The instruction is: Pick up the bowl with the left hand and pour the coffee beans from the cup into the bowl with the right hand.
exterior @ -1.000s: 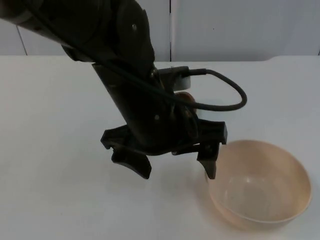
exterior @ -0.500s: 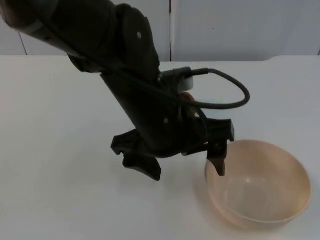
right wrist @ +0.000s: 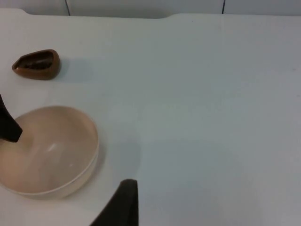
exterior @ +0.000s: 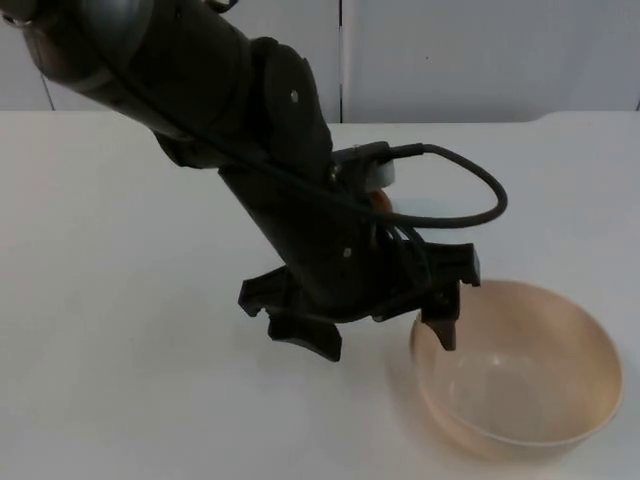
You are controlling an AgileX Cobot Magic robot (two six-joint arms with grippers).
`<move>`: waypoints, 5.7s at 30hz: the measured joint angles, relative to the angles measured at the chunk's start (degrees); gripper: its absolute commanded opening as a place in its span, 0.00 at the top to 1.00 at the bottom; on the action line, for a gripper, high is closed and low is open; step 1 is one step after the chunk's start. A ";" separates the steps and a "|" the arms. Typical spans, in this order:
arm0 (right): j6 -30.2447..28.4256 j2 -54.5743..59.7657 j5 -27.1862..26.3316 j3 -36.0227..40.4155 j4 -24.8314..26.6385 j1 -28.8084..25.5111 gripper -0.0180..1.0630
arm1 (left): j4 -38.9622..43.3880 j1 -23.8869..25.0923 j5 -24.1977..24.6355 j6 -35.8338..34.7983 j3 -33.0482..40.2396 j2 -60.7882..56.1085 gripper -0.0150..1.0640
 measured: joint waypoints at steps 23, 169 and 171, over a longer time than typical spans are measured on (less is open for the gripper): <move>0.00 0.00 0.00 0.00 0.00 0.00 0.01 | 0.55 -1.40 -1.00 0.25 0.00 0.00 0.97; -6.54 65.73 -7.71 -28.89 9.42 0.00 0.01 | 7.90 25.48 6.33 -2.10 22.64 -30.25 0.99; -6.65 69.45 -6.94 -31.22 10.52 0.00 0.01 | 7.90 25.48 6.33 -2.10 22.64 -30.25 0.99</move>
